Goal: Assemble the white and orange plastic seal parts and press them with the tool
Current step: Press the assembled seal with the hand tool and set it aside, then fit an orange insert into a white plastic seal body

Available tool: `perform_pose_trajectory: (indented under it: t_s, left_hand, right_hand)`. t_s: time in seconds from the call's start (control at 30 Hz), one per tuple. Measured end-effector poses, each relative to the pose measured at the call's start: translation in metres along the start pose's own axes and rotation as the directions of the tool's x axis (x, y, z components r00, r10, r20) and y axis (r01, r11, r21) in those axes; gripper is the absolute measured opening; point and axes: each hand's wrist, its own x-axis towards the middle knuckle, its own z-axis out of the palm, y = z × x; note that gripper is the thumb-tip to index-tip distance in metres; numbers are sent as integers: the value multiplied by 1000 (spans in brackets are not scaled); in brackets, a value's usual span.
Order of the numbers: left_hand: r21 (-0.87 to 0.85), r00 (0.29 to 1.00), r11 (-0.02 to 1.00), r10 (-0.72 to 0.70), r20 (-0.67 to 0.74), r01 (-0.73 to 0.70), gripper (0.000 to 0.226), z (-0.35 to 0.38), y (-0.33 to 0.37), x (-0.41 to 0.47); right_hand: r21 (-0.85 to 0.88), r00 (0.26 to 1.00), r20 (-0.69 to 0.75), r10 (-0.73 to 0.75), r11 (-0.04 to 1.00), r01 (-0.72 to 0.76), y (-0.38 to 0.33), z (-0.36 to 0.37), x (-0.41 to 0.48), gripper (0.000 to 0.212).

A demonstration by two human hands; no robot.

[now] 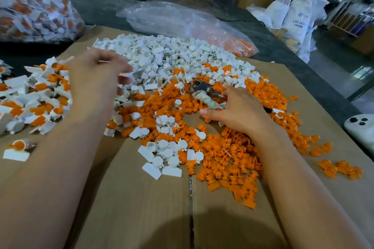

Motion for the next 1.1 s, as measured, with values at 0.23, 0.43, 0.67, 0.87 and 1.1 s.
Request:
perform_pose_trajectory:
  t_s: [0.23, 0.43, 0.67, 0.87, 1.1]
  left_hand:
    - [691, 974, 687, 124, 192, -223, 22, 17, -12, -3]
    - [815, 949, 489, 117, 292, -311, 26, 25, -18, -2]
    - [832, 943, 447, 107, 314, -328, 26, 26, -18, -3]
    - [753, 941, 565, 169, 293, -336, 25, 23, -17, -4]
    - [452, 957, 845, 273, 94, -286, 15, 19, -8, -8]
  right_hand:
    - [21, 1000, 4, 9, 1000, -9, 0, 0, -1, 82]
    - [20, 1000, 12, 5, 1000, -5, 0, 0, 0, 84]
    - [45, 1000, 16, 5, 999, -5, 1, 1, 1, 84]
    - [39, 1000, 24, 5, 999, -6, 2, 2, 2, 89]
    - [57, 1000, 22, 14, 998, -15, 1, 2, 1, 87]
